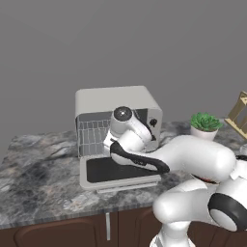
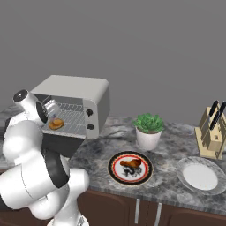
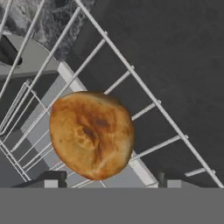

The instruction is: Open the toaster oven door. Place the bread on the top rack in the toaster oven and place the chicken drumstick on the bottom rack.

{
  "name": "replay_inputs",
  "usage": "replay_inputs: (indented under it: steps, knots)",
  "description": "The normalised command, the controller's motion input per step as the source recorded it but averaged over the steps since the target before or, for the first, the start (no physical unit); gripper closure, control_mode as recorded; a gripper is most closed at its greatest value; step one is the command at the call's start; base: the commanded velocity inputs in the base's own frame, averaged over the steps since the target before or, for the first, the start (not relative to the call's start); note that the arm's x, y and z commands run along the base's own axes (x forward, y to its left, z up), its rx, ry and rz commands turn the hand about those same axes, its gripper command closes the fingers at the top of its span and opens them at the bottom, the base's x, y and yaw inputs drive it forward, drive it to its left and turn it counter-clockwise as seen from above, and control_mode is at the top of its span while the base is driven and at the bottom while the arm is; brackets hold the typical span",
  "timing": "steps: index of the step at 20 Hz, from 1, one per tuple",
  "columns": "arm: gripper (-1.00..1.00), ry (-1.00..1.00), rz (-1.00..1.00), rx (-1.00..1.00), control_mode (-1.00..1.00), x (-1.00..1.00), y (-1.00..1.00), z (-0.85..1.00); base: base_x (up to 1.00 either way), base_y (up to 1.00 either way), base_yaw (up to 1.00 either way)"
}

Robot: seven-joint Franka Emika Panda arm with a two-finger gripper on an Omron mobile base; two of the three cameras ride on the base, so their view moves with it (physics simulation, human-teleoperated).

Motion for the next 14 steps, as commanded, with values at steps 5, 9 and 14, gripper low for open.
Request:
replay_inputs:
  steps: [5, 9, 14]
  knots:
    - [-1.00, 0.01, -0.21, 0.04, -1.00, -0.78, 0.00, 0.22, 0.00, 0.00, 0.00]
    - [-1.00, 0.16, -0.46, 0.00, -1.00, -0.60, 0.00, -0.02, 0.00, 0.00, 0.00]
    - [-1.00, 0.10, -0.45, 0.01, -1.00, 0.00, -0.03, -0.01, 0.00, 0.00, 0.00]
